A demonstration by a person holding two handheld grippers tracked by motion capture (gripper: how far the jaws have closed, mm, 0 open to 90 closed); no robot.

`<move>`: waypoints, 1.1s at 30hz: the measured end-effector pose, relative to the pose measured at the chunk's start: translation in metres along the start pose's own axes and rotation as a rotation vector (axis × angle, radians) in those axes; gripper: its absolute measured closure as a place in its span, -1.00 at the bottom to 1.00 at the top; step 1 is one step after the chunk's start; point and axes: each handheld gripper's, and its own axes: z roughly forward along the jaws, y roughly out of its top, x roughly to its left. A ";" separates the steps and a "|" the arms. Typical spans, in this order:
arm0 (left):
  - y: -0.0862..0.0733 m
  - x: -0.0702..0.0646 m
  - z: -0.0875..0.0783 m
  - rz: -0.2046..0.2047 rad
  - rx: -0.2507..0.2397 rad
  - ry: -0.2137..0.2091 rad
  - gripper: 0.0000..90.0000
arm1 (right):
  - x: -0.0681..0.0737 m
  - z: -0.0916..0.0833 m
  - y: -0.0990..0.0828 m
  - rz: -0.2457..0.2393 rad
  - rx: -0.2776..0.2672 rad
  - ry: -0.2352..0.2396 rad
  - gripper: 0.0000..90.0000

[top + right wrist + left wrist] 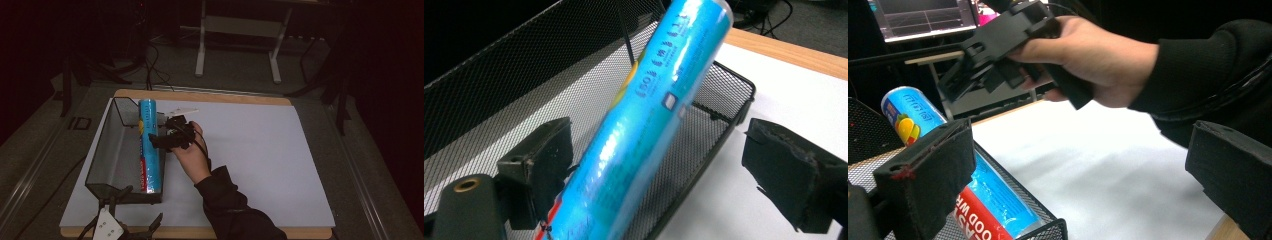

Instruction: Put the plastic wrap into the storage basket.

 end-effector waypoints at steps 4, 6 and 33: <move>0.000 0.000 0.000 0.001 0.004 0.001 -1.00 | -0.007 -0.010 -0.008 -0.009 -0.001 0.019 -0.70; 0.000 0.000 0.000 0.001 0.004 0.002 -1.00 | -0.013 -0.017 -0.016 0.005 -0.007 0.057 -0.70; -0.001 -0.002 0.001 0.010 0.012 0.007 -1.00 | -0.031 -0.103 -0.103 -0.105 0.012 0.053 -0.69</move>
